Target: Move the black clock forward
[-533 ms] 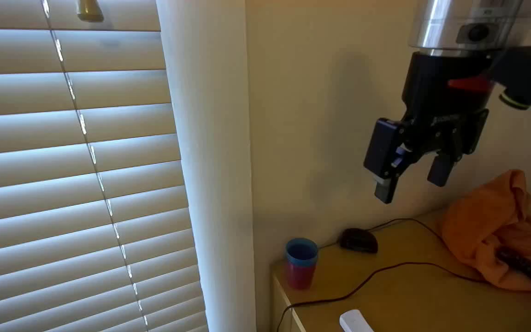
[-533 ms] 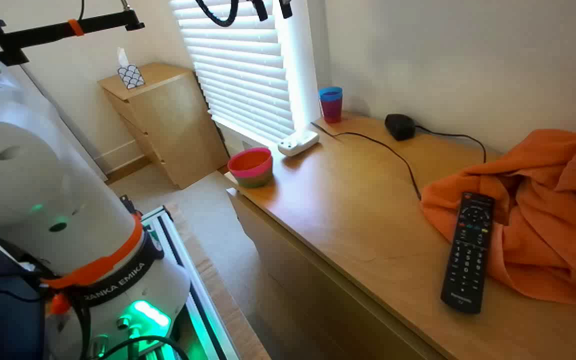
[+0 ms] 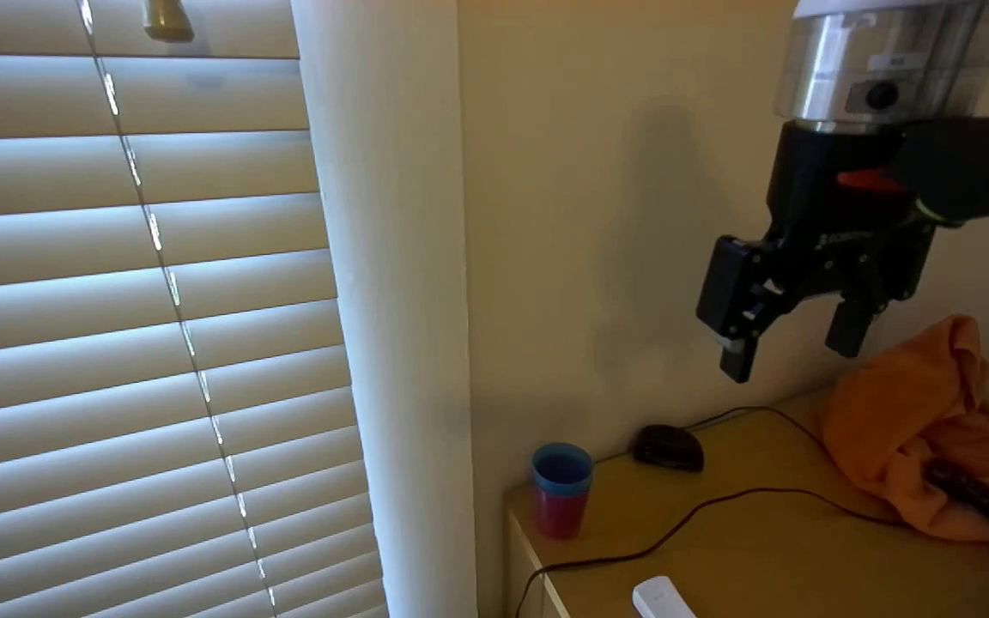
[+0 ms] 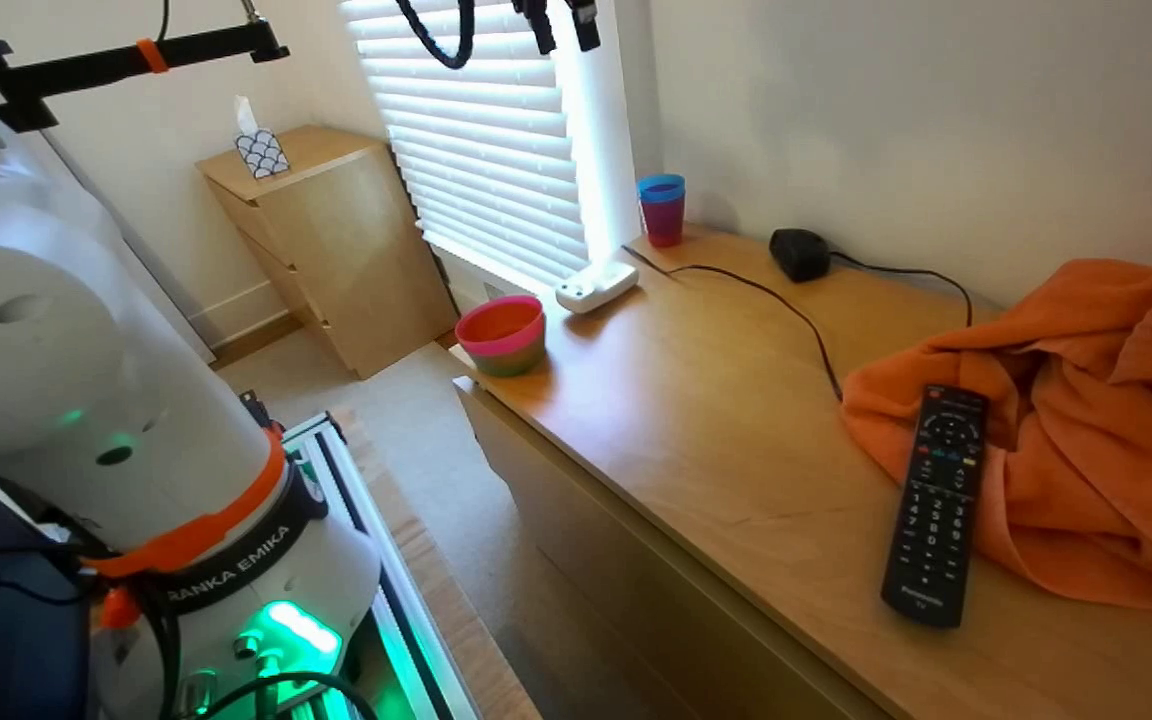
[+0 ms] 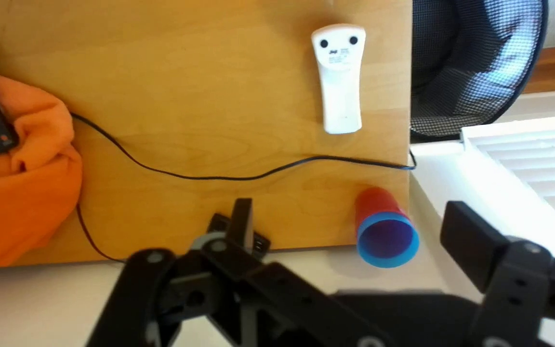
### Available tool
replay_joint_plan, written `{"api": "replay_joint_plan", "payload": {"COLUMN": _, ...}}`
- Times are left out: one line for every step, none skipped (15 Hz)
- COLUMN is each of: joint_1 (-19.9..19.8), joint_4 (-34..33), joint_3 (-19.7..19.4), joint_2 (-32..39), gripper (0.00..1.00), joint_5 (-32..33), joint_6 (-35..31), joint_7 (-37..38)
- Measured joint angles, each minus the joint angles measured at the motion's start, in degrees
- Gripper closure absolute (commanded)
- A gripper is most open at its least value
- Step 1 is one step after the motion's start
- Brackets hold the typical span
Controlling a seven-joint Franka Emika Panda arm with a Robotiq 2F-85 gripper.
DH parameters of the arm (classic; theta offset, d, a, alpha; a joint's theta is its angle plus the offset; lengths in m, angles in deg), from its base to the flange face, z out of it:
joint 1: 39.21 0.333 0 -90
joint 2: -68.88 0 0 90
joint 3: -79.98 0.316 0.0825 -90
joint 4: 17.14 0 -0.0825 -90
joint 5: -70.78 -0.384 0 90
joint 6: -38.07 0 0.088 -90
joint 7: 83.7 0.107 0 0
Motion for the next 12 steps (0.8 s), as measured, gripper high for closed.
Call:
{"api": "replay_joint_plan", "payload": {"joint_1": -0.66, "joint_4": 1.09, "joint_3": -0.84, "joint_2": 0.39, "gripper": 0.0, "joint_5": 0.52, "joint_6": -0.17, "joint_7": 1.87}}
{"api": "replay_joint_plan", "payload": {"joint_1": -1.43, "joint_4": 2.45, "joint_3": -1.81, "joint_2": 0.89, "gripper": 0.0, "joint_5": 1.07, "joint_6": -0.69, "joint_7": 3.62}}
{"api": "replay_joint_plan", "payload": {"joint_1": -2.28, "joint_4": 4.05, "joint_3": -2.81, "joint_2": 1.57, "gripper": 0.0, "joint_5": 1.79, "joint_6": -2.09, "joint_7": 5.42}}
{"api": "replay_joint_plan", "payload": {"joint_1": -3.25, "joint_4": 5.7, "joint_3": -3.83, "joint_2": 2.49, "gripper": 0.0, "joint_5": 2.73, "joint_6": -4.14, "joint_7": 7.35}}
{"api": "replay_joint_plan", "payload": {"joint_1": -4.3, "joint_4": 7.1, "joint_3": -4.82, "joint_2": 3.73, "gripper": 0.0, "joint_5": 4.24, "joint_6": -6.69, "joint_7": 9.53}}
{"api": "replay_joint_plan", "payload": {"joint_1": -5.36, "joint_4": 7.97, "joint_3": -5.84, "joint_2": 5.29, "gripper": 0.0, "joint_5": 6.03, "joint_6": -9.11, "joint_7": 11.85}}
{"api": "replay_joint_plan", "payload": {"joint_1": -6.23, "joint_4": 8.12, "joint_3": -6.89, "joint_2": 7.04, "gripper": 0.0, "joint_5": 7.33, "joint_6": -10.47, "joint_7": 13.48}}
{"api": "replay_joint_plan", "payload": {"joint_1": -6.86, "joint_4": 7.73, "joint_3": -8.03, "joint_2": 8.88, "gripper": 0.0, "joint_5": 7.99, "joint_6": -11.08, "joint_7": 14.21}}
{"api": "replay_joint_plan", "payload": {"joint_1": -6.98, "joint_4": 7.32, "joint_3": -8.87, "joint_2": 10.09, "gripper": 0.0, "joint_5": 8.07, "joint_6": -11.29, "joint_7": 13.99}}
{"api": "replay_joint_plan", "payload": {"joint_1": -6.88, "joint_4": 7.05, "joint_3": -9.14, "joint_2": 10.51, "gripper": 0.0, "joint_5": 8.07, "joint_6": -11.29, "joint_7": 13.88}}
{"api": "replay_joint_plan", "payload": {"joint_1": -6.6, "joint_4": 6.97, "joint_3": -9.12, "joint_2": 10.37, "gripper": 0.0, "joint_5": 8.07, "joint_6": -11.29, "joint_7": 13.88}}
{"api": "replay_joint_plan", "payload": {"joint_1": -6.24, "joint_4": 6.97, "joint_3": -8.99, "joint_2": 10.07, "gripper": 0.0, "joint_5": 8.07, "joint_6": -11.29, "joint_7": 13.9}}
